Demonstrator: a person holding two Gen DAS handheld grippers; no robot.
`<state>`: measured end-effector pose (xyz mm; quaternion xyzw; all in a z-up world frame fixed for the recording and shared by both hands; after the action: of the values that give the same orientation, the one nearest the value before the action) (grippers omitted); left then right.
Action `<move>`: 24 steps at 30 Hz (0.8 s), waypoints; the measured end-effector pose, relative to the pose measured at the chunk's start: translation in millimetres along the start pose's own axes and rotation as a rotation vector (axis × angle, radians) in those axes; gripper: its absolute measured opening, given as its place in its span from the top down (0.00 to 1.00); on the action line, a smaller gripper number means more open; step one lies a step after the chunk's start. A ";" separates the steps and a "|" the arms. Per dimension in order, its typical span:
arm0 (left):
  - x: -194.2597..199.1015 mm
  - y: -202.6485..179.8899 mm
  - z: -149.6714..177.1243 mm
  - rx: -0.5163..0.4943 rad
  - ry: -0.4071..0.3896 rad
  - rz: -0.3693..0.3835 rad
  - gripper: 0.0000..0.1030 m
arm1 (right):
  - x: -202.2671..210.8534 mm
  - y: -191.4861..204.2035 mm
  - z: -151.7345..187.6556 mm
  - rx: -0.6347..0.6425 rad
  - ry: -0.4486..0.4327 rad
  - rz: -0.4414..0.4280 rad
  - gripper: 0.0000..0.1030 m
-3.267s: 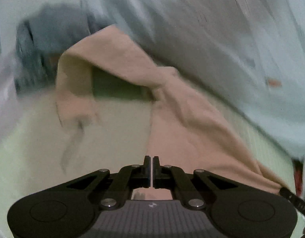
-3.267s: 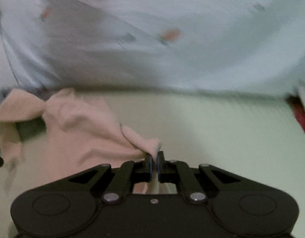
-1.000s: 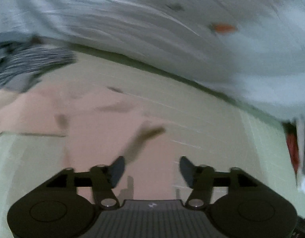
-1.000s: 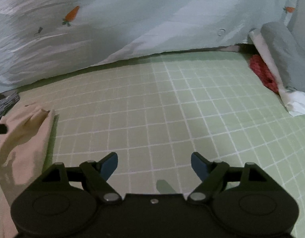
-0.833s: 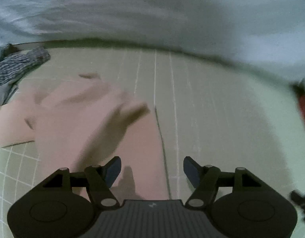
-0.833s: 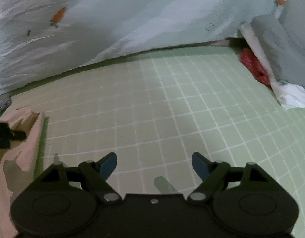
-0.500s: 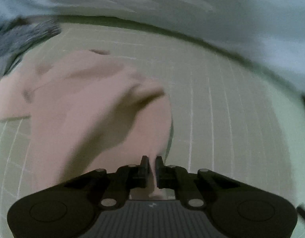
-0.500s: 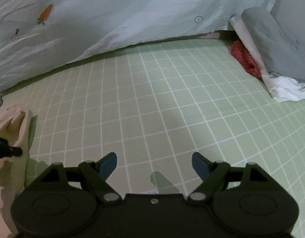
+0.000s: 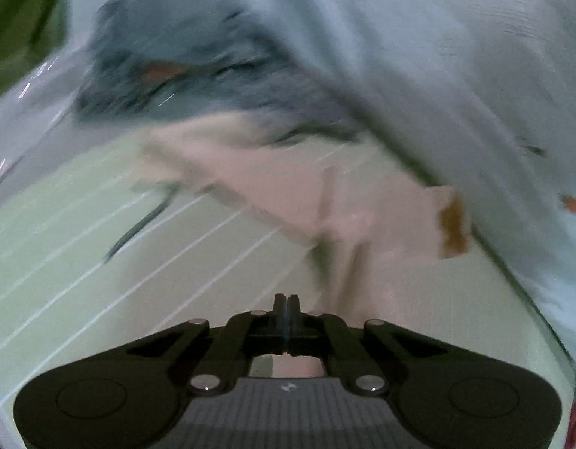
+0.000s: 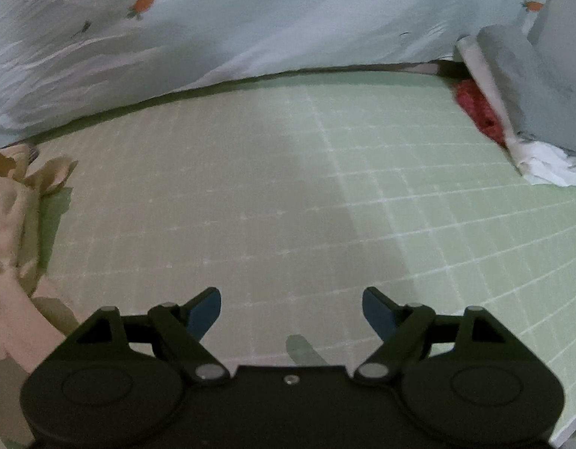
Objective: Fold clothes
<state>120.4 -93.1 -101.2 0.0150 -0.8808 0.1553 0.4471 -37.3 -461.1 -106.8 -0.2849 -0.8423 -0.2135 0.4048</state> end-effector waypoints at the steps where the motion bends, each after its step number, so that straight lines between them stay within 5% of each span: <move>1: 2.9 12.8 4.2 0.019 0.020 -0.002 1.00 | 0.9 6.0 1.2 0.010 0.001 -0.005 0.19; 11: -7.1 57.0 -11.0 -0.060 0.070 0.045 1.00 | -26.8 105.8 -16.2 0.064 -0.003 -0.129 0.19; 15: -15.4 60.4 -25.1 -0.104 0.074 0.056 0.89 | -48.3 151.7 -42.6 -0.017 0.009 -0.257 0.20; 19: -37.5 60.9 -46.0 -0.123 0.077 0.062 0.84 | -77.9 196.4 -69.0 -0.128 0.067 -0.408 0.21; 24: -72.7 40.5 -73.8 -0.143 0.104 0.065 0.77 | -121.8 236.5 -82.0 -0.223 0.217 -0.512 0.39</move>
<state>215.1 -41.5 -128.6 -0.0535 -0.8651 0.1070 0.4871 225.1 -370.3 -126.6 -0.0815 -0.8101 -0.4287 0.3916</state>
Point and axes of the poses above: each gripper's, at about its wrist camera, not at the fingertips, and x roughly against the way its jaws point, y to its left, z to its underside, the point moved 2 cm from there along -x, roughly the way its jaws point, and after that the axes turned 9 degrees about -x, right-handed, at the moved point
